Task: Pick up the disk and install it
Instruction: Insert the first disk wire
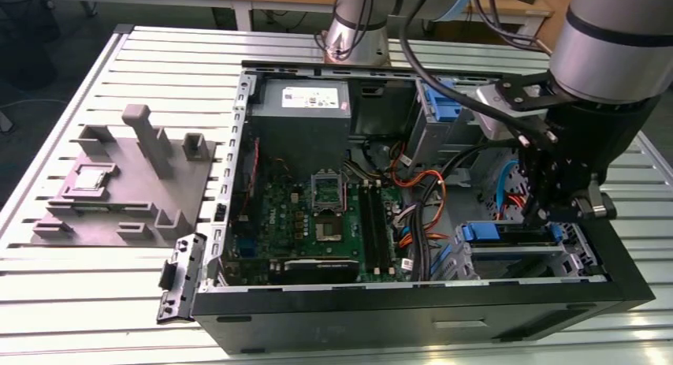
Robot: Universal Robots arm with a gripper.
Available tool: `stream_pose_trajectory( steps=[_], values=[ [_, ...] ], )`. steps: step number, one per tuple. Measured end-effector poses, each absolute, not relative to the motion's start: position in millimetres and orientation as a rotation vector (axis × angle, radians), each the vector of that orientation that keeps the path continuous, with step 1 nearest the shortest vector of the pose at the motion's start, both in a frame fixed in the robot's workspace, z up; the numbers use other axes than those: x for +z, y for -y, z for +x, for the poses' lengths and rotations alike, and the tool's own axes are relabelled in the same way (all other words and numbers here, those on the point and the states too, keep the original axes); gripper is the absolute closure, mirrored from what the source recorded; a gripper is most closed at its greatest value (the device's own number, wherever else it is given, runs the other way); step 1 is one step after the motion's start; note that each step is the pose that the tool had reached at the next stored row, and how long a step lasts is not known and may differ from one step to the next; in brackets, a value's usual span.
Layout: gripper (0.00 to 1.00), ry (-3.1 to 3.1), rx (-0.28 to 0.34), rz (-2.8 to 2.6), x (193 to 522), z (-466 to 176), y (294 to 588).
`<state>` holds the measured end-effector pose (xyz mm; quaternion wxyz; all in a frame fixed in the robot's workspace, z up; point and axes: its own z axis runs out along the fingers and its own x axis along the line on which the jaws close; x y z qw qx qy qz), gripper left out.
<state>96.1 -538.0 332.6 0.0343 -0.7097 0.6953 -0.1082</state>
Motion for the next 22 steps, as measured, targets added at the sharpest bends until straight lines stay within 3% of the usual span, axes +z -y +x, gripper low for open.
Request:
stream_pose_trajectory(
  steps=[22],
  values=[
    [0.84,-2.143,-0.335,-2.176,326.8,95.2,539.2]
  ],
)
